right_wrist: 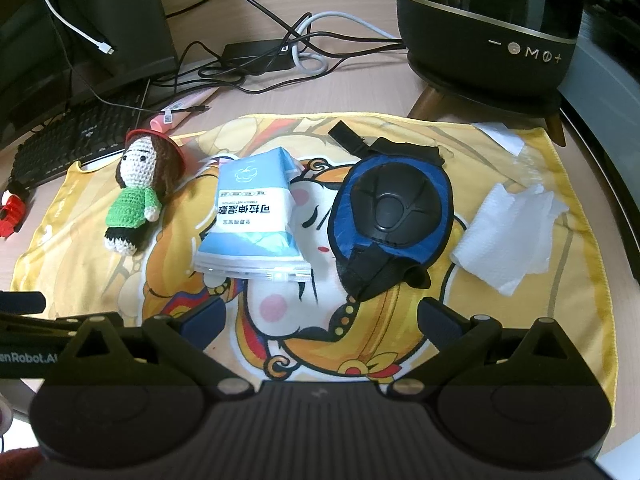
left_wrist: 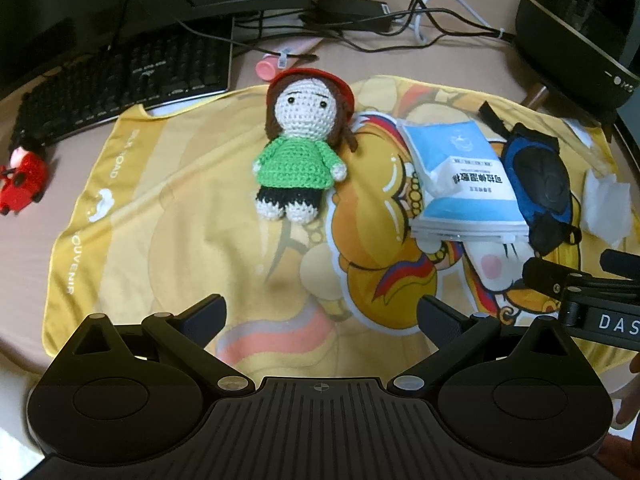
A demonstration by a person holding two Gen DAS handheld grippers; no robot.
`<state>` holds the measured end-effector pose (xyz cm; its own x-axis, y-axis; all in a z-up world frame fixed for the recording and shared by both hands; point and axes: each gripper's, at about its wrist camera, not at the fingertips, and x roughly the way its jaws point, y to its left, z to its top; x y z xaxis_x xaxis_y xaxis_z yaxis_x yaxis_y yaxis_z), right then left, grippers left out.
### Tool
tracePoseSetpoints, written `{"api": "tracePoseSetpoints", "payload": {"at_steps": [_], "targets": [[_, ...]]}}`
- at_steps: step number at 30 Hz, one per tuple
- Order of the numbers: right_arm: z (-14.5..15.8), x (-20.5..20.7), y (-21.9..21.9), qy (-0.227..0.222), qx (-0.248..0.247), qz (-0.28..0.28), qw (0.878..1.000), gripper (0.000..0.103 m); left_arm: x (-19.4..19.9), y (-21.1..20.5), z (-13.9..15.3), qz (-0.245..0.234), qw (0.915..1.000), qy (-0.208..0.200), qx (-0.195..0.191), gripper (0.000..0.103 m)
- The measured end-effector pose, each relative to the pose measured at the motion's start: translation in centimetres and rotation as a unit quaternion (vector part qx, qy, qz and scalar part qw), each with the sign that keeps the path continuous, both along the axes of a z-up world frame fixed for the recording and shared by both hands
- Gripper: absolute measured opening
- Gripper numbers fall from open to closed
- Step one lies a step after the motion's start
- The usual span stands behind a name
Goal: Clean container
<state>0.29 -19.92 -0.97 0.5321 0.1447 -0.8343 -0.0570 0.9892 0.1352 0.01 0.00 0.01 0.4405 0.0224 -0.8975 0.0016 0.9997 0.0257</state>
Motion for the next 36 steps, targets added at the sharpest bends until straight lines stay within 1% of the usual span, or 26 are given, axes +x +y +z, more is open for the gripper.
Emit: {"api": "tracePoseSetpoints", "payload": {"at_steps": [4, 9, 18, 36], "targets": [[0.0, 0.0, 0.05, 0.0, 0.001, 0.0, 1.0, 0.103, 0.12, -0.03, -0.04, -0.002, 1.0, -0.001, 0.006, 0.103], [-0.02, 0.03, 0.1, 0.0, 0.001, -0.002, 1.0, 0.103, -0.09, 0.2, -0.22, -0.002, 1.0, -0.006, 0.002, 0.103], [-0.13, 0.12, 0.01, 0.003, 0.001, -0.001, 1.0, 0.103, -0.13, -0.25, 0.23, -0.009, 0.9999, -0.01, 0.009, 0.103], [-0.15, 0.09, 0.12, 0.002, 0.0, -0.003, 1.0, 0.103, -0.17, -0.04, 0.21, -0.007, 0.9998, -0.014, 0.007, 0.103]]}}
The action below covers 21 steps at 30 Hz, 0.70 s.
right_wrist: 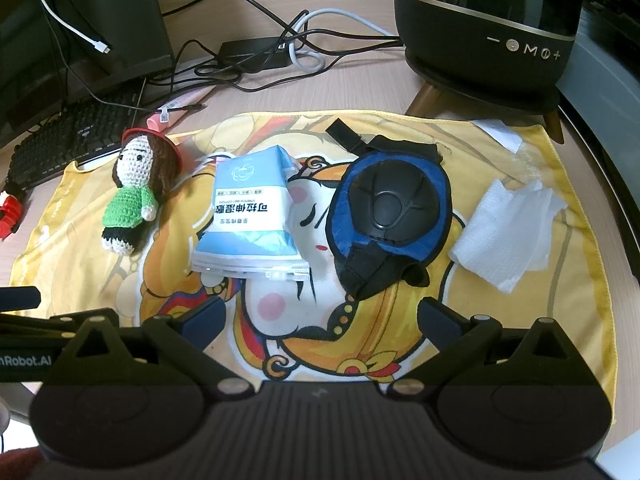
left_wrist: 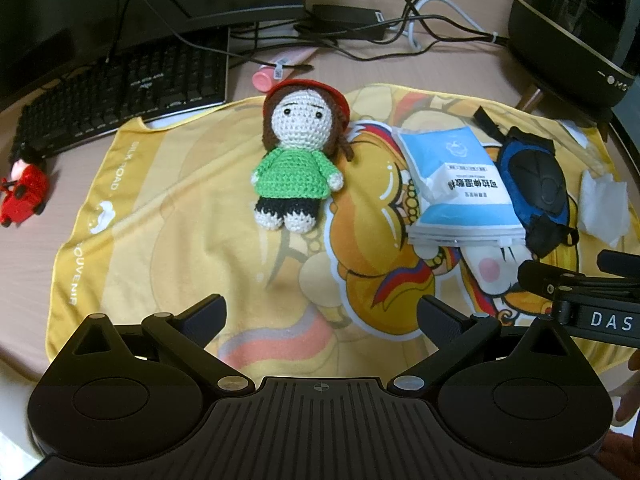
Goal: Clean container
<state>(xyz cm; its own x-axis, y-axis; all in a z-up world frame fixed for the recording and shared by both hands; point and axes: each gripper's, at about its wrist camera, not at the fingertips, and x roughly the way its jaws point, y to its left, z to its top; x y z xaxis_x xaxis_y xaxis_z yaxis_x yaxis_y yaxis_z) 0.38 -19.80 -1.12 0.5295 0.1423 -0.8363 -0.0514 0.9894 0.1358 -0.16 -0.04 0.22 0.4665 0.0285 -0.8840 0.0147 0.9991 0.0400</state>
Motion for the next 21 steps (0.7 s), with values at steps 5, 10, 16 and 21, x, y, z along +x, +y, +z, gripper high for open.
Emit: {"api": "tracePoseSetpoints", "payload": {"at_steps": [5, 10, 16, 21], "targets": [[0.0, 0.1, 0.0, -0.001, 0.0, 0.001, 1.0, 0.103, 0.1, 0.0, 0.0, 0.002, 1.0, 0.001, 0.0, 0.103], [0.0, 0.4, -0.1, 0.001, 0.001, 0.0, 1.0, 0.103, 0.3, 0.0, 0.0, 0.003, 1.0, 0.002, 0.001, 0.103], [-0.1, 0.8, -0.1, 0.002, 0.001, 0.0, 1.0, 0.103, 0.7, -0.1, -0.1, 0.002, 1.0, 0.004, 0.0, 0.103], [-0.3, 1.2, -0.3, 0.006, 0.002, -0.002, 1.0, 0.103, 1.2, -0.2, -0.2, 0.001, 1.0, 0.009, -0.001, 0.103]]}}
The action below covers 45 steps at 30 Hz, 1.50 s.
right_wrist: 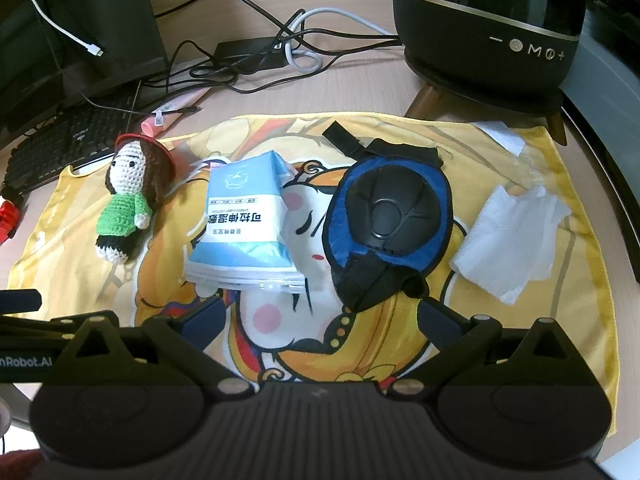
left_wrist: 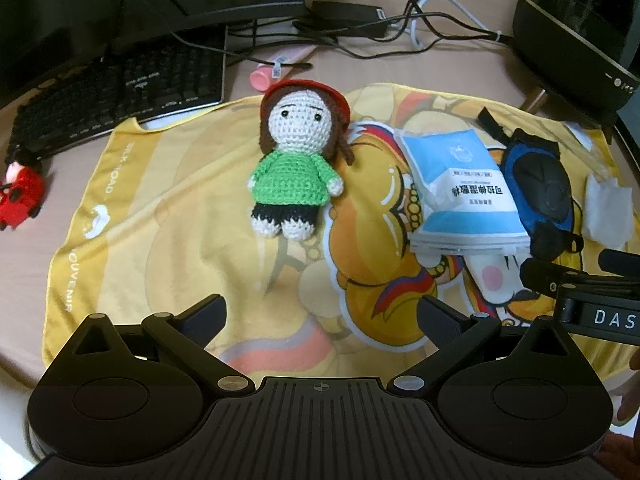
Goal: Clean container
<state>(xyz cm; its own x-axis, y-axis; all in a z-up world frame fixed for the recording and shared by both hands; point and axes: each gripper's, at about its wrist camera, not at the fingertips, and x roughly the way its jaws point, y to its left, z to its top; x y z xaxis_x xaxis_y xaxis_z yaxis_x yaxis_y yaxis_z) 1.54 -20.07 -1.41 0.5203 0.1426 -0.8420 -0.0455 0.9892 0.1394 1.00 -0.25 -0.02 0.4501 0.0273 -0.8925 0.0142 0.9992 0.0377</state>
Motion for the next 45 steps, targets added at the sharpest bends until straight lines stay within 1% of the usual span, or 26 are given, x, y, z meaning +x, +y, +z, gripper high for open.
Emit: {"api": "tracePoseSetpoints", "payload": {"at_steps": [3, 6, 8, 10, 15, 16, 18, 19, 21, 23, 24, 25, 28, 30, 31, 32, 33, 34, 35, 36, 38, 39, 40, 41, 43, 45], "targets": [[-0.1, 0.2, -0.2, 0.0, 0.004, -0.002, 1.0, 0.103, 0.2, -0.1, 0.0, -0.003, 1.0, 0.001, -0.005, 0.103], [0.1, 0.4, -1.2, -0.01, 0.028, -0.008, 1.0, 0.103, 0.5, 0.3, 0.2, -0.006, 0.9996, -0.007, -0.026, 0.103], [0.5, 0.5, -2.2, -0.032, 0.049, -0.012, 0.998, 0.103, 0.8, 0.6, 0.4, -0.008, 0.9991, -0.013, -0.04, 0.103], [1.2, 0.5, -3.3, -0.07, 0.049, -0.014, 0.996, 0.103, 1.2, 0.9, 0.6, -0.01, 0.9984, -0.023, -0.05, 0.103], [2.3, 0.5, -5.1, -0.168, -0.014, -0.002, 0.986, 0.103, 2.6, 1.1, 1.5, -0.02, 0.9964, -0.067, -0.047, 0.103], [2.3, 0.5, -5.5, -0.183, -0.027, 0.0, 0.983, 0.103, 2.9, 1.3, 1.6, -0.022, 0.9958, -0.071, -0.054, 0.103], [2.3, 0.8, -6.2, -0.193, -0.054, 0.008, 0.98, 0.103, 3.6, 1.6, 1.8, -0.03, 0.9939, -0.075, -0.075, 0.103], [2.1, 1.1, -6.6, -0.187, -0.069, 0.007, 0.98, 0.103, 3.9, 1.7, 1.9, -0.034, 0.9928, -0.078, -0.085, 0.103], [1.3, 1.8, -7.5, -0.169, -0.085, -0.004, 0.982, 0.102, 4.5, 2.2, 2.0, -0.047, 0.9879, -0.078, -0.125, 0.103], [0.2, 2.5, -8.9, -0.144, -0.084, -0.029, 0.986, 0.095, 5.0, 2.6, 2.0, -0.054, 0.9813, -0.077, -0.168, 0.103], [-0.3, 2.8, -9.7, -0.135, -0.079, -0.046, 0.987, 0.087, 5.1, 2.8, 2.1, -0.054, 0.9789, -0.079, -0.181, 0.103], [-0.8, 3.1, -10.5, -0.124, -0.072, -0.062, 0.988, 0.085, 5.3, 2.8, 2.1, -0.053, 0.9781, -0.079, -0.185, 0.103], [-2.2, 3.4, -12.9, -0.096, -0.038, -0.101, 0.99, 0.082, 5.3, 2.8, 2.7, -0.047, 0.9781, -0.098, -0.178, 0.103], [-3.3, 3.5, -14.0, -0.078, -0.021, -0.117, 0.99, 0.082, 4.9, 3.2, 3.3, -0.044, 0.9726, -0.133, -0.185, 0.103], [-3.9, 3.6, -14.4, -0.07, -0.017, -0.125, 0.99, 0.081, 4.9, 3.4, 3.4, -0.042, 0.9702, -0.143, -0.191, 0.103], [-4.4, 3.4, -14.9, -0.065, -0.014, -0.131, 0.989, 0.079, 5.1, 3.5, 3.6, -0.04, 0.968, -0.151, -0.197, 0.103], [-4.9, 3.4, -15.1, -0.062, -0.008, -0.133, 0.989, 0.072, 5.3, 3.7, 3.6, -0.035, 0.9671, -0.151, -0.202, 0.103], [-5.2, 3.6, -15.3, -0.059, 0.0, -0.131, 0.99, 0.062, 5.7, 3.8, 3.5, -0.024, 0.9682, -0.146, -0.202, 0.103], [-5.5, 3.8, -15.3, -0.054, 0.006, -0.128, 0.99, 0.057, 6.0, 3.9, 3.3, -0.012, 0.9698, -0.139, -0.2, 0.103], [-5.7, 3.9, -15.1, -0.055, 0.006, -0.126, 0.99, 0.057, 6.2, 4.0, 3.1, -0.006, 0.9716, -0.13, -0.198, 0.103], [-5.7, 4.2, -14.6, -0.058, -0.003, -0.115, 0.992, 0.052, 6.7, 4.0, 2.4, 0.002, 0.9754, -0.109, -0.192, 0.103], [-5.7, 4.4, -14.4, -0.059, -0.006, -0.108, 0.992, 0.038, 6.8, 3.9, 2.1, 0.004, 0.9778, -0.099, -0.185, 0.103], [-5.7, 4.6, -14.3, -0.059, -0.003, -0.102, 0.993, 0.018, 6.8, 3.9, 1.7, 0.007, 0.9804, -0.089, -0.176, 0.103], [-5.6, 4.9, -14.2, -0.055, 0.003, -0.097, 0.994, 0.012, 6.8, 3.8, 1.4, 0.009, 0.9827, -0.08, -0.167, 0.103], [-5.1, 5.3, -13.9, -0.052, 0.006, -0.088, 0.995, 0.009, 6.8, 3.8, 0.6, 0.019, 0.9862, -0.059, -0.154, 0.103], [-4.1, 5.6, -13.5, -0.06, 0.003, -0.077, 0.995, 0.009, 6.6, 4.5, -0.1, 0.037, 0.9859, -0.047, -0.156, 0.103]]}}
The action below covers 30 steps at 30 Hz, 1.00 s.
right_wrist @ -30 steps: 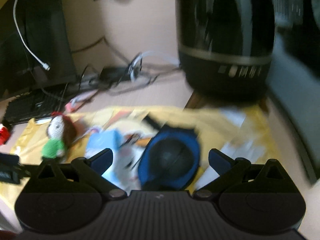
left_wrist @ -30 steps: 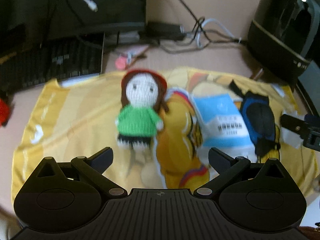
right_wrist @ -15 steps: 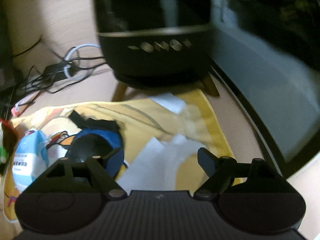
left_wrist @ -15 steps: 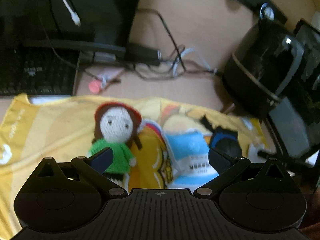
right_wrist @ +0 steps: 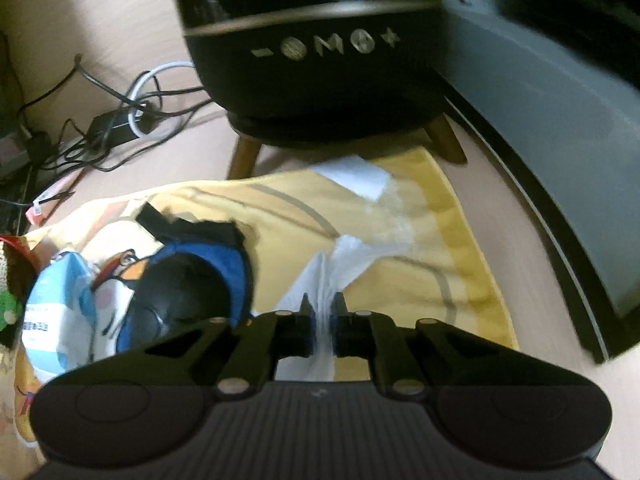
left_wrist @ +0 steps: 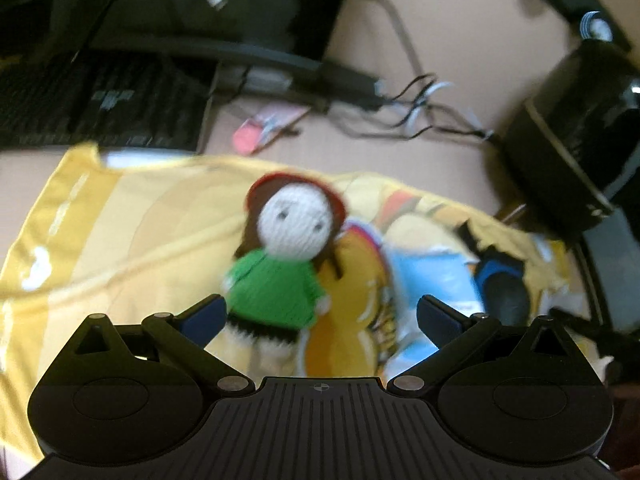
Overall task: Clean container
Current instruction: 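Move the right tool to the white tissue and close on it, then lift the tissue with the right tool and wipe across the crocheted doll's head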
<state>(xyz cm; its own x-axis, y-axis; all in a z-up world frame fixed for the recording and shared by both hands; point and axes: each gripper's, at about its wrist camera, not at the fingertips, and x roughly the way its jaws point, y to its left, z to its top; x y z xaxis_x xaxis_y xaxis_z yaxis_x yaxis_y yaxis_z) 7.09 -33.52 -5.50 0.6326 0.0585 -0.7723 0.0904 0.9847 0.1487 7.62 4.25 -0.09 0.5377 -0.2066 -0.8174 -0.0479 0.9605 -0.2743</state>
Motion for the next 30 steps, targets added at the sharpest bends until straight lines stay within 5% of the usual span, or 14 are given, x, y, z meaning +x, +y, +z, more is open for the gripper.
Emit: {"api": "tracePoseSetpoints", "payload": {"at_steps": [3, 7, 14, 22, 30], "targets": [[2.8, 1.0, 1.9, -0.019, 0.024, 0.037, 0.999, 0.008, -0.5, 1.0, -0.4, 0.019, 0.9998, 0.0, -0.006, 0.103], [6.1, 3.4, 7.4, -0.055, 0.056, 0.135, 0.988, 0.008, -0.6, 0.7, -0.4, 0.027, 0.9967, 0.023, 0.074, 0.103], [7.3, 7.3, 20.3, -0.04, 0.185, 0.309, 0.932, 0.008, -1.3, 0.2, -0.2, 0.001, 0.9952, 0.02, 0.096, 0.103], [3.5, 6.8, 24.2, 0.005, 0.124, 0.296, 0.947, 0.008, -2.9, 0.3, 0.0, -0.013, 0.9916, 0.014, 0.128, 0.103], [1.5, 5.2, 21.9, 0.031, 0.085, 0.247, 0.965, 0.008, -1.9, 2.1, -2.3, -0.026, 0.9971, 0.028, 0.066, 0.103]]}}
